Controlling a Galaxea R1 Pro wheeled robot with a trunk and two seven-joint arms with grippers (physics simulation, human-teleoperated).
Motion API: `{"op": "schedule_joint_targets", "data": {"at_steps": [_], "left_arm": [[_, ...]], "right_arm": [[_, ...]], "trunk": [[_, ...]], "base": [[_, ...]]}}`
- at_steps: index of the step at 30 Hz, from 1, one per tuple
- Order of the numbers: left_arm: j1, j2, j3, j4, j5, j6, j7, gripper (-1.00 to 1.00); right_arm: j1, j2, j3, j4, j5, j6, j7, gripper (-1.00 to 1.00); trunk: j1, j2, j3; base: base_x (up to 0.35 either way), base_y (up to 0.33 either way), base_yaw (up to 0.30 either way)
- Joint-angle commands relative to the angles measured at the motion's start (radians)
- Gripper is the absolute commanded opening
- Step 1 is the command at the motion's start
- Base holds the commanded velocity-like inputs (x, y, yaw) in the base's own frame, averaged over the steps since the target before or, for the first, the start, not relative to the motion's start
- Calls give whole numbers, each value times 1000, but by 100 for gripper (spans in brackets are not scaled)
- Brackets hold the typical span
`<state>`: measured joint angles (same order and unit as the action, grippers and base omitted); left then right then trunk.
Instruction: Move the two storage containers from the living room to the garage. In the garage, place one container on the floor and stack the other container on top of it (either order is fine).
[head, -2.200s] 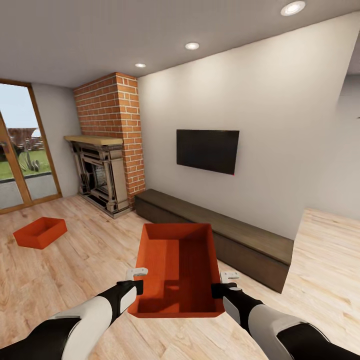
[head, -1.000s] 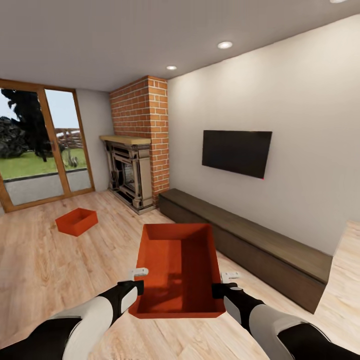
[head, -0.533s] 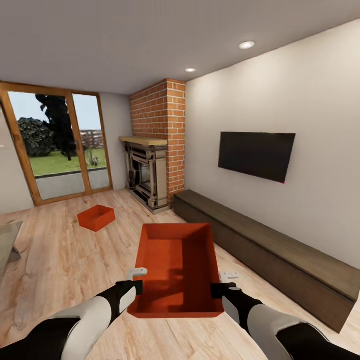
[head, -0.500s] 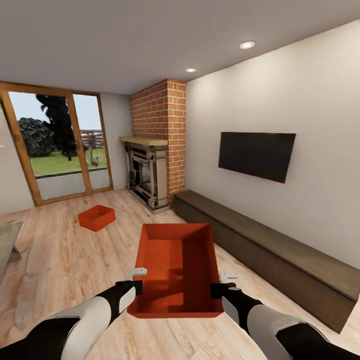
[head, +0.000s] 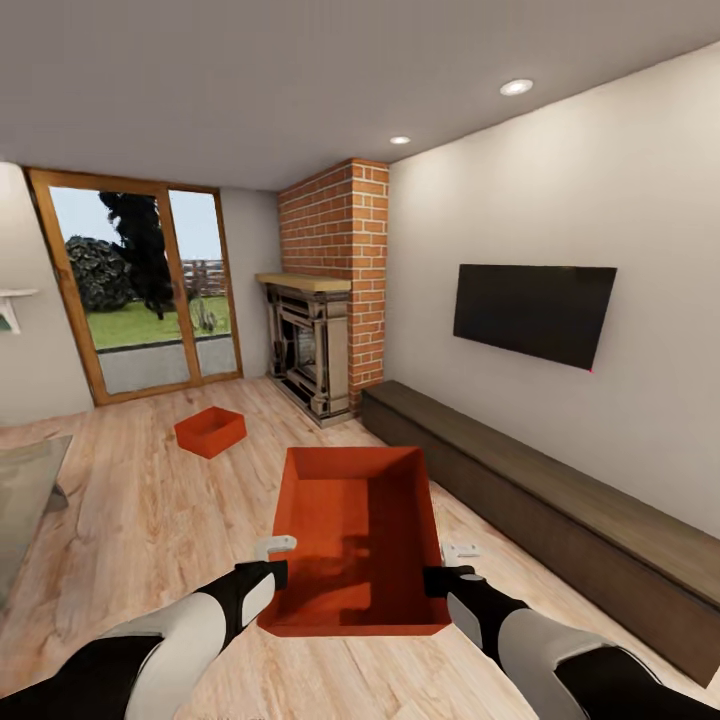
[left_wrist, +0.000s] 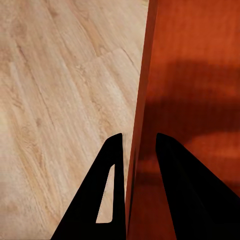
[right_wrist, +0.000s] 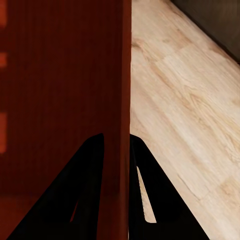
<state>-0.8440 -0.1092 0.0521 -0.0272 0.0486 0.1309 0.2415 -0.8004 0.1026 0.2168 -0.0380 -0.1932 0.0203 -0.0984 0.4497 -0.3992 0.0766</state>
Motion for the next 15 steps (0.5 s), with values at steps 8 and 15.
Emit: {"op": "schedule_joint_targets", "data": {"at_steps": [8, 15], "left_arm": [[0, 17, 15, -2, -1, 6, 57, -100], [0, 17, 15, -2, -1, 6, 58, -100]], "right_arm": [[0, -1, -19, -2, -6, 0, -36, -100], [0, 0, -19, -2, -6, 1, -37, -100]], "trunk": [[0, -1, 0], [0, -1, 0]], "base": [[0, 0, 263], [0, 0, 266]]}}
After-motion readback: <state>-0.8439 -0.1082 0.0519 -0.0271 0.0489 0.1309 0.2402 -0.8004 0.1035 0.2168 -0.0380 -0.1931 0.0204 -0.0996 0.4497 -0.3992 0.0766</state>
